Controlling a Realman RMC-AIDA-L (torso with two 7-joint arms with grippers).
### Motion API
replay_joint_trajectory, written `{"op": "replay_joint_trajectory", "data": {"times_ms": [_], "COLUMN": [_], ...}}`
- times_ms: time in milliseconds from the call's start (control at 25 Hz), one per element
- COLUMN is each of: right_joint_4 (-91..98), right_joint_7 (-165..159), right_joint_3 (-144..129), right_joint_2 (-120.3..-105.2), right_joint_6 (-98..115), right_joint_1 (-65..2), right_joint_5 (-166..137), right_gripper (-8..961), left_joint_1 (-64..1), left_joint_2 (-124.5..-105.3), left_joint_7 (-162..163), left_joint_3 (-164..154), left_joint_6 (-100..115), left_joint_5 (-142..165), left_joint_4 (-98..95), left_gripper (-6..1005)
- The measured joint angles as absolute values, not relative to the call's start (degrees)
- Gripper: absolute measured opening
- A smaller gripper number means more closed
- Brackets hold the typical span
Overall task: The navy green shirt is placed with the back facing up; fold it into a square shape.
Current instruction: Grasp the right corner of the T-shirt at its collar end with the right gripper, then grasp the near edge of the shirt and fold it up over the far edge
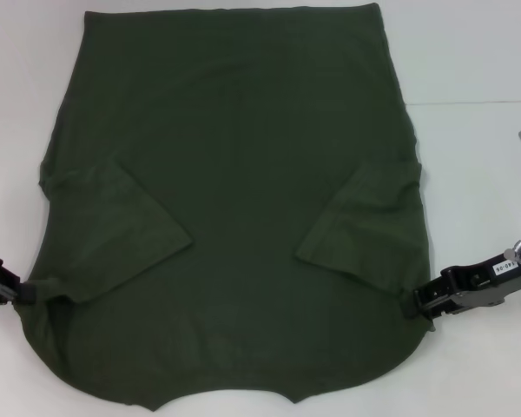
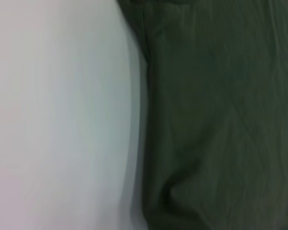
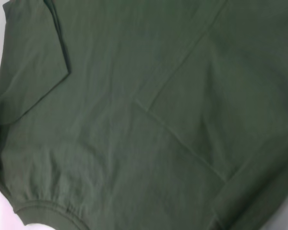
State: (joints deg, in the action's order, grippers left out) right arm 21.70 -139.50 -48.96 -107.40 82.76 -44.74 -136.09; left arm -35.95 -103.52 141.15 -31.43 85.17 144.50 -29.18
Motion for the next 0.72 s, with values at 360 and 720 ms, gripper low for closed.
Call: {"op": "replay_joint_trajectory", "data": {"times_ms": [360, 720], "right_joint_4": [21.47, 21.37], "right_joint_7": [-139.26, -138.14], "right_joint_3": [-48.95, -49.4], "right_joint_2": [-107.31, -107.7], "right_joint_6": [82.49, 82.49], "right_joint_1": [-44.73, -44.93], "right_joint_5": [-136.15, -136.15], "right_gripper": [346, 168], "left_joint_1": [-35.94, -35.93], "left_joint_2": [-103.56, -103.65], "left_joint_7": [141.1, 140.93], "left_joint_3": [-31.47, -31.48], "left_joint_6": [85.16, 85.17], "left_joint_5": [144.49, 144.49], "left_joint_4": [-29.18, -29.18], "left_gripper": [4, 5]}}
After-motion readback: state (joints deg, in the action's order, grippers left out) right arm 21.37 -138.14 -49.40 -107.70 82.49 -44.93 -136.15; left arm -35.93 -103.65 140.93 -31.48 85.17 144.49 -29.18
